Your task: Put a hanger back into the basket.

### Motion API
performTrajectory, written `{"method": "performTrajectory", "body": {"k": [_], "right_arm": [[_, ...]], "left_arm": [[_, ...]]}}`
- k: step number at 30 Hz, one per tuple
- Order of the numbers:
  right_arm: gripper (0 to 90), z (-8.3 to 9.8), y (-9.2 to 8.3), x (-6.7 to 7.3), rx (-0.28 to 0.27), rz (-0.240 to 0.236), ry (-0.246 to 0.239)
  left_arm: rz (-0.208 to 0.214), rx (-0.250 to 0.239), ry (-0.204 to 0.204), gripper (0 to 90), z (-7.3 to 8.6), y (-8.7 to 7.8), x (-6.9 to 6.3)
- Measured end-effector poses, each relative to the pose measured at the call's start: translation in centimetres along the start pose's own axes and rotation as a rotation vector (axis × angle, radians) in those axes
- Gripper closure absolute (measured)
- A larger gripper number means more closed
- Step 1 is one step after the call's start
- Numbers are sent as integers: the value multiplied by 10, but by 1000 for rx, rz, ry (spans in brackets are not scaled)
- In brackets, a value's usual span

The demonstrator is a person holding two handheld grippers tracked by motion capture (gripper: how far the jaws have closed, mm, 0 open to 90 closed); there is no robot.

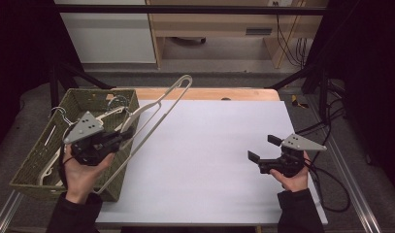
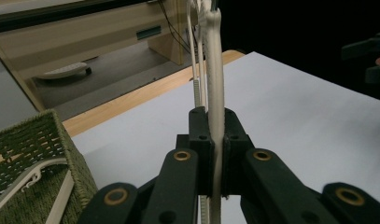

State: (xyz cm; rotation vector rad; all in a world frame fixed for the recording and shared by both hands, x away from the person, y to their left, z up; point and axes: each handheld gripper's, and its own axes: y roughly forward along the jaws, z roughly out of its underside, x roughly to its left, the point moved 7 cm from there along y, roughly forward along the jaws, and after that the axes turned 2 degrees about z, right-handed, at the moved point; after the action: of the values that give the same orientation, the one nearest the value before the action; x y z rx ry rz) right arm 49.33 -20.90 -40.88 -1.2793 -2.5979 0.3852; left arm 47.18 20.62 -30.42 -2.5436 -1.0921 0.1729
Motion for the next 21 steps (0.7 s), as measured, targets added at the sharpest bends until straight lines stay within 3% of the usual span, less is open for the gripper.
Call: {"method": "performTrajectory", "body": {"k": [14, 21], "right_arm": [[36, 1, 1, 0, 4, 5, -4], [35, 3, 3, 0, 16, 7, -3]], "left_arm": [[3, 33, -26, 862, -16, -30, 46], [-61, 80, -21, 862, -13, -47, 82]]}}
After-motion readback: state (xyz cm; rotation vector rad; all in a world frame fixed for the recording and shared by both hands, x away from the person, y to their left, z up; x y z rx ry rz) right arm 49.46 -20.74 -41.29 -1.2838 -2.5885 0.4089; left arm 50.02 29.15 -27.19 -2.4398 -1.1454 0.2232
